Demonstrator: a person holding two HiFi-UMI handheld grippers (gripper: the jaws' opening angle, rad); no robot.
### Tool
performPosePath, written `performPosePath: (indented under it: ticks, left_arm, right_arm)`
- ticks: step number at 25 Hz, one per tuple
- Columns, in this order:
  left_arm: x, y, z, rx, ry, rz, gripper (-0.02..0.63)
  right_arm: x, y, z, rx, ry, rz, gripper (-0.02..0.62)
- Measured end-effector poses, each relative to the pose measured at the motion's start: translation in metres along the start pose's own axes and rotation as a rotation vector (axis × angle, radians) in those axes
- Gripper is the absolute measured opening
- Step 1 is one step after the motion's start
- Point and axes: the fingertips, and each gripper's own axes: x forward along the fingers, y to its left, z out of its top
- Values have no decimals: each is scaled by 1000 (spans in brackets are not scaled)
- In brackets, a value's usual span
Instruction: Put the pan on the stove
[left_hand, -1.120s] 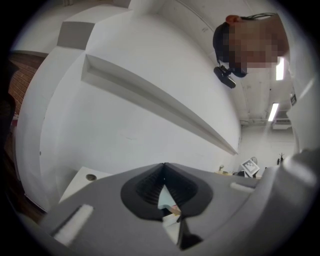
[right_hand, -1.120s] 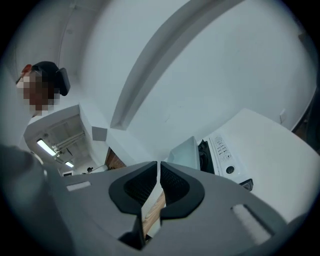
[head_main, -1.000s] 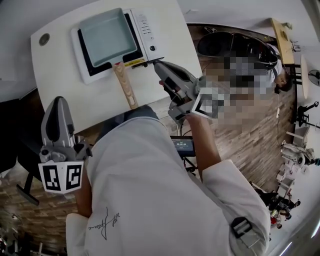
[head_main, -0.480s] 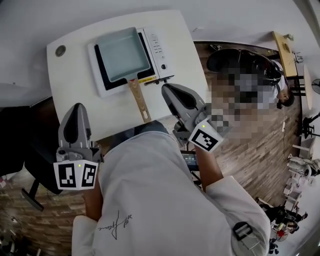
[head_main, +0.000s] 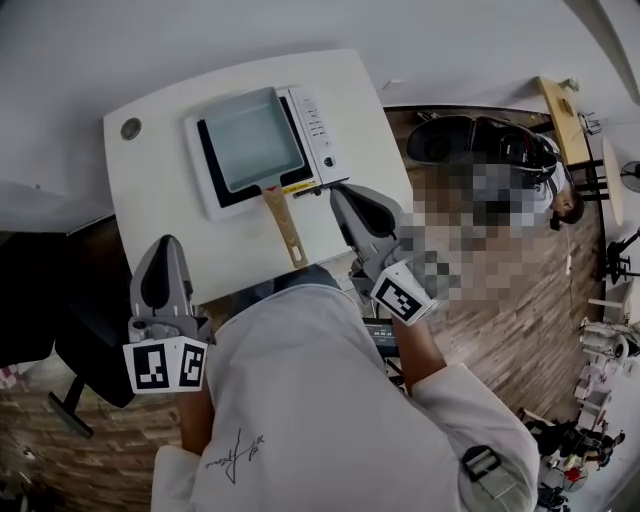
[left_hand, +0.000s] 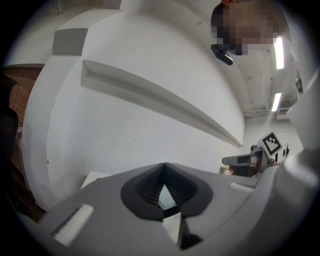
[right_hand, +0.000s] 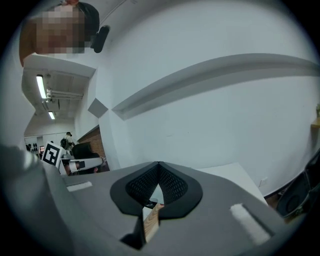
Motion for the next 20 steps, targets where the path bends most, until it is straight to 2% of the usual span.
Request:
performPosePath:
  ticks: [9,13,20]
  left_arm:
    - [0,1,12,-1,-16,20,52]
    - [3,4,12,-35,3,25,28]
    - [7,6,7,-33,26,28,9]
  right_arm:
    - [10,5,10,-39,11,-1,-2]
    - [15,5,9,-54,25,-9,-2]
    - [18,-1,-1,-57,45,-67,-2]
